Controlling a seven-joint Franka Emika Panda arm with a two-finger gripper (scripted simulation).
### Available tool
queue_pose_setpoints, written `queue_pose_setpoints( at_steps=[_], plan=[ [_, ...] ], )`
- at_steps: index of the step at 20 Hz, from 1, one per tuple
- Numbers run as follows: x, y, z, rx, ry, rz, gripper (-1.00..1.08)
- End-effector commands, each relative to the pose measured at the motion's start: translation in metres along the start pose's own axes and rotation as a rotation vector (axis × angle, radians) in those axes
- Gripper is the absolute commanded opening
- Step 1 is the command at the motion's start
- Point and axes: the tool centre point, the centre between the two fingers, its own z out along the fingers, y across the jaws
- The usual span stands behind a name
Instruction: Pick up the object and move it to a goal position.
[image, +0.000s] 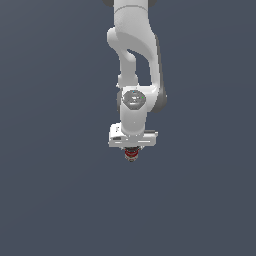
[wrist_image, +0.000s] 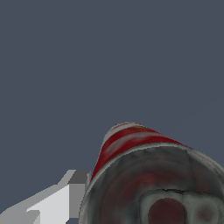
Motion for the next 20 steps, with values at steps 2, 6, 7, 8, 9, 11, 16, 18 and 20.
queue_pose_setpoints(
  at_steps=[2, 6, 7, 8, 9, 11, 16, 18, 20],
  plan=[
    [0.001, 0.0, 0.001, 0.0, 0.001, 0.0, -1.0],
    [0.001, 0.0, 0.001, 0.0, 0.001, 0.0, -1.0],
    [0.001, 0.0, 0.001, 0.0, 0.001, 0.0, -1.0],
    [0.001, 0.0, 0.001, 0.0, 0.001, 0.0, -1.0],
    [0.001, 0.0, 0.001, 0.0, 0.001, 0.0, -1.0],
    [0.0, 0.0, 0.0, 0.0, 0.001, 0.0, -1.0],
    [0.0, 0.006, -0.011, 0.0, 0.001, 0.0, -1.0],
    [0.0, 0.011, -0.02, 0.0, 0.001, 0.0, -1.0],
    [0.0, 0.017, -0.032, 0.0, 0.001, 0.0, -1.0]
  ],
)
